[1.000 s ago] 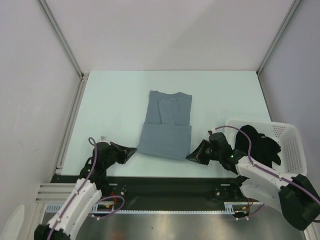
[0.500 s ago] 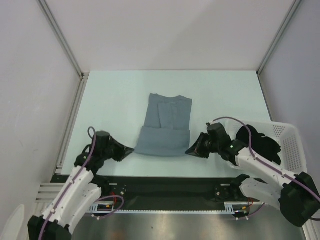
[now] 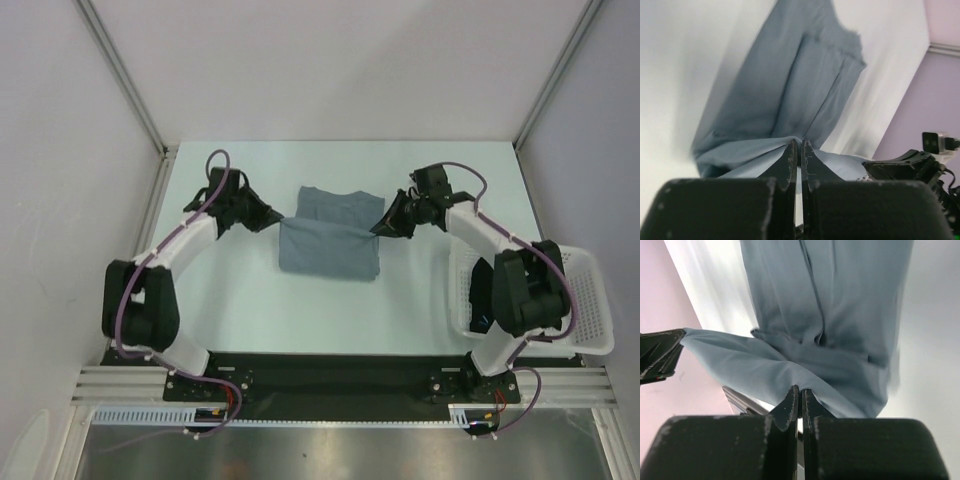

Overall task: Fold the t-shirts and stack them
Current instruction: Fold the tshirt

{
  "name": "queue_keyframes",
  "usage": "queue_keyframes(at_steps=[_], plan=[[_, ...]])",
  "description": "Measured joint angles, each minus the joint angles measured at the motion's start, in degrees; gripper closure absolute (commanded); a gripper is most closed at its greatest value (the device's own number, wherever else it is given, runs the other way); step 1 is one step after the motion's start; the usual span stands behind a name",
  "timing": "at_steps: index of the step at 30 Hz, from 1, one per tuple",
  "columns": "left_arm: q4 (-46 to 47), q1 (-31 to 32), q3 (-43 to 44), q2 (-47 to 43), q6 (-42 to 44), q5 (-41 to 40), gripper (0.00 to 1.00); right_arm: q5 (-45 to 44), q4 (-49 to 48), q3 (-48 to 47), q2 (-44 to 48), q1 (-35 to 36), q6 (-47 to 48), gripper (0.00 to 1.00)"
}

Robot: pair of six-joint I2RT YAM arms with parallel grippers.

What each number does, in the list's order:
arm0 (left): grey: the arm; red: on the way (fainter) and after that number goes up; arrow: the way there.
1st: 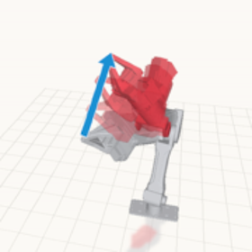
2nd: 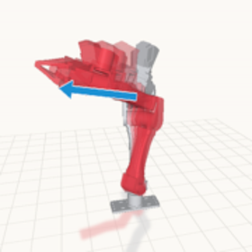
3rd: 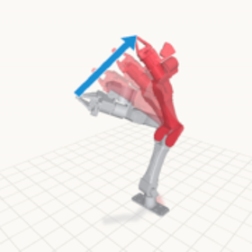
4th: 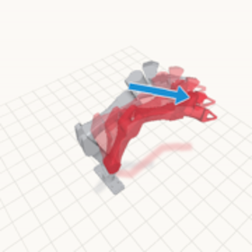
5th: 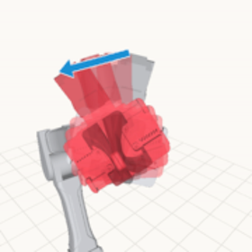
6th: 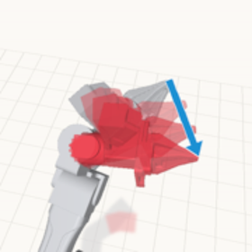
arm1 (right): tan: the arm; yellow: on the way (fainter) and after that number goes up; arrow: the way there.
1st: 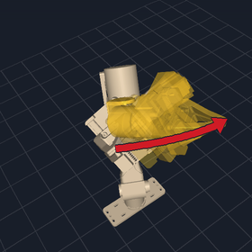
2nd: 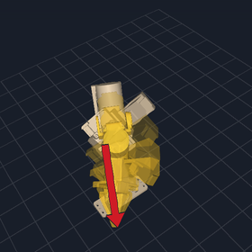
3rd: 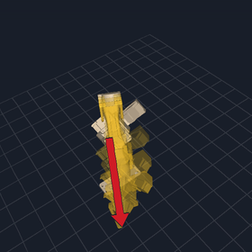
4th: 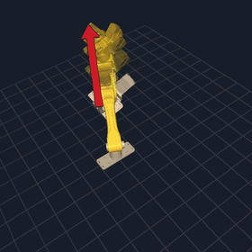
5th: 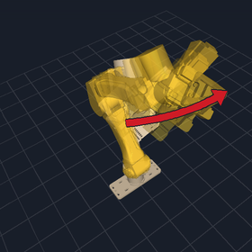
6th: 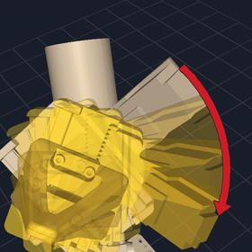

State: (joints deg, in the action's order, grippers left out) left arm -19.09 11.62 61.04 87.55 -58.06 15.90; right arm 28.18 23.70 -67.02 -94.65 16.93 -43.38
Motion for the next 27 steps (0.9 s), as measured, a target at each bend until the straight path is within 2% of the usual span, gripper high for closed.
queue_keyframes(at_steps=[6, 10, 19, 27], plan=[[2.2, -2.4, 17.0, 14.8, 1.6, 4.7, 1.0, 3.2, 2.7, -13.2, -9.9, -3.3, 2.3, 1.0], [4.6, -2.6, 23.9, 21.8, 1.2, 8.1, 1.0, 4.7, 3.1, -18.6, -14.2, -4.7, 2.9, 1.0], [6.3, -2.6, 33.6, 32.2, 0.5, 11.4, 1.0, 6.9, 4.5, -27.6, -23.6, -7.5, 2.9, 1.0], [8.2, -2.7, 37.8, 37.5, -1.6, 11.8, 1.0, 8.5, 4.9, -34.6, -31.4, -9.1, 2.9, 1.0]])
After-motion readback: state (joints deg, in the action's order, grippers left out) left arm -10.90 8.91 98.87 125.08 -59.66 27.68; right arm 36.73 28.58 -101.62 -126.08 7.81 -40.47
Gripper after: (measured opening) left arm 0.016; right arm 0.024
